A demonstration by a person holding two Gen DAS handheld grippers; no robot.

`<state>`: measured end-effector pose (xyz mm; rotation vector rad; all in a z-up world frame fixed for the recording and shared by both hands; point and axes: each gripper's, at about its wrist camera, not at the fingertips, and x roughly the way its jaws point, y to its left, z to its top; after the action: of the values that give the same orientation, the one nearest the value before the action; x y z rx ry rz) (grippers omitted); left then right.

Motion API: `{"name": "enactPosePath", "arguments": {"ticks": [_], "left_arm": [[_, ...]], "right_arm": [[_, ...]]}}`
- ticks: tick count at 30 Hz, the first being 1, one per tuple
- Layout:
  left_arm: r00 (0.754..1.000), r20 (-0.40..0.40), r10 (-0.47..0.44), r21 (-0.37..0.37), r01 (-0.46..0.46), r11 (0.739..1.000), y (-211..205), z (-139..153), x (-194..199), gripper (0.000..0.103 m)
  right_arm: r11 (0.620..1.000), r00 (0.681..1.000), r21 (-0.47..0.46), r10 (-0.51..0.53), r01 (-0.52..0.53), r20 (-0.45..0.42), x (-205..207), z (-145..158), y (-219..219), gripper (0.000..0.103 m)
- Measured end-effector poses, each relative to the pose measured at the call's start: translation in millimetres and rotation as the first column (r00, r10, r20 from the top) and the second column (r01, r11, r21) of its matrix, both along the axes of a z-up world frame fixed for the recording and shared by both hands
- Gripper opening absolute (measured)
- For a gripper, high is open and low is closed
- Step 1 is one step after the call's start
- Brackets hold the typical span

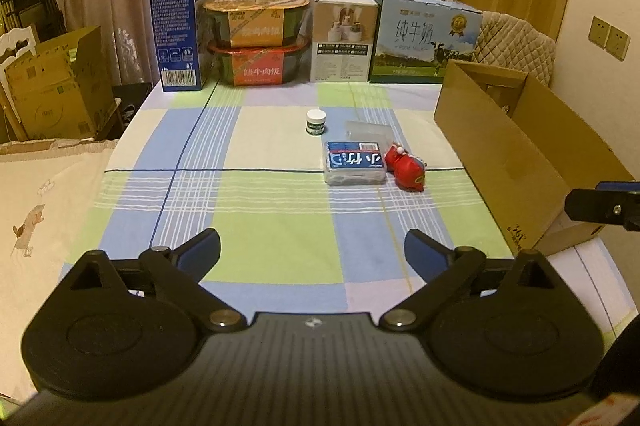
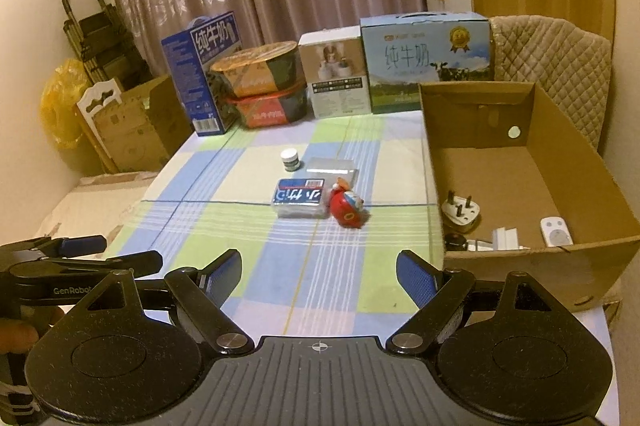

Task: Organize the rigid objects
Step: 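Move the right tool to the red toy figure and grasp it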

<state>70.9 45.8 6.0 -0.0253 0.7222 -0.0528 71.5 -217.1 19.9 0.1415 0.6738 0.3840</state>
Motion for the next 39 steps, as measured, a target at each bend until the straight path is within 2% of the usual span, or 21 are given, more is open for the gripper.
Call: {"name": "enactPosePath", "arguments": {"ticks": [14,24,32,34,39], "left_arm": [[0.999,-0.044,0.012,0.023,-0.011,1.0,15,-37,44,0.102],[0.998,-0.06,-0.008,0.015,0.009,1.0,21,-76,93,0.102],[0.999,-0.038,-0.029,0.002,0.029,1.0,17,-100,131,0.102],[0.999,-0.034,-0.037,0.015,0.038,0.999,15,-105,142,0.102],[0.998,-0.025,-0.05,-0.004,0.05,0.999,13,-114,165,0.102]], "right_arm": [[0.999,1.0,-0.047,0.029,-0.028,0.003,40,-33,32,0.082],[0.995,1.0,-0.101,0.028,-0.027,0.002,88,-78,53,0.082],[0.98,0.998,-0.197,0.041,-0.032,0.039,131,-115,62,0.081],[0.977,0.998,-0.211,0.042,-0.031,0.043,142,-122,63,0.079],[0.968,0.997,-0.247,0.062,-0.05,0.041,167,-139,69,0.067]]}}
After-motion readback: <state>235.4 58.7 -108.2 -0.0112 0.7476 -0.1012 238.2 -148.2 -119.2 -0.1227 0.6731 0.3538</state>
